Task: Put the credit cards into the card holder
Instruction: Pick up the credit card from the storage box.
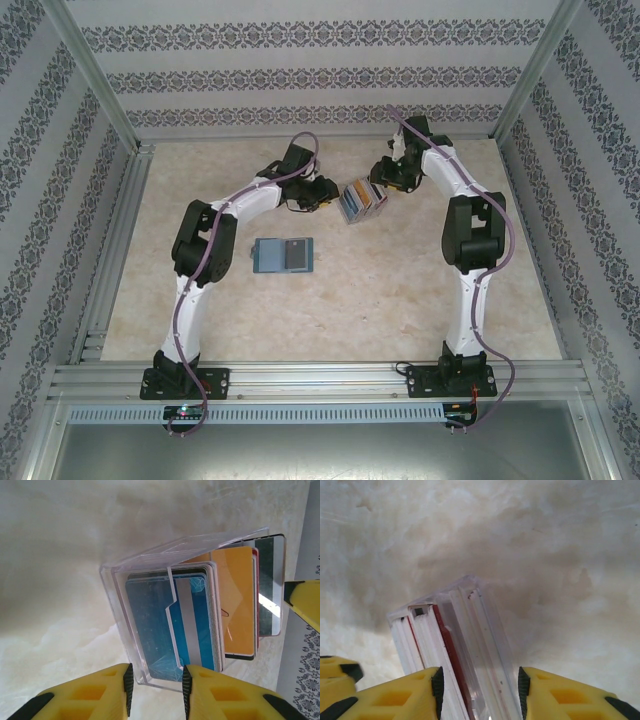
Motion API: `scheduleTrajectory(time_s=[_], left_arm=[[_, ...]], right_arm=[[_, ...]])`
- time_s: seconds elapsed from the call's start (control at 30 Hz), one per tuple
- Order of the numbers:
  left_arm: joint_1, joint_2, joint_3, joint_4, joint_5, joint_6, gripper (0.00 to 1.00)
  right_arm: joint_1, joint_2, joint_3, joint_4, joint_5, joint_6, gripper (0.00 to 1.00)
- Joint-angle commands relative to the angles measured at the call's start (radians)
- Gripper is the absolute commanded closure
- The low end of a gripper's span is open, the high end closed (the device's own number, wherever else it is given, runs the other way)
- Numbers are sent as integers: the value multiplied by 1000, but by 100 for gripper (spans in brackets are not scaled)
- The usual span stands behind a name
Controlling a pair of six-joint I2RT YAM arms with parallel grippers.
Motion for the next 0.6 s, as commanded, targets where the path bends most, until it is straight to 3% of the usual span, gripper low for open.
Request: scheduleTrajectory(time_s=[0.0,0.3,0.57], left_arm=[[-18,21,35,-15,26,-15,65],[-31,61,69,-15,44,-28,65],[-44,69,80,-27,49,-25,65]], right_arm=[[-1,11,22,-22,-41,-10,54],[16,20,25,-24,-119,3,55],[40,39,35,-59,-33,-27,55]])
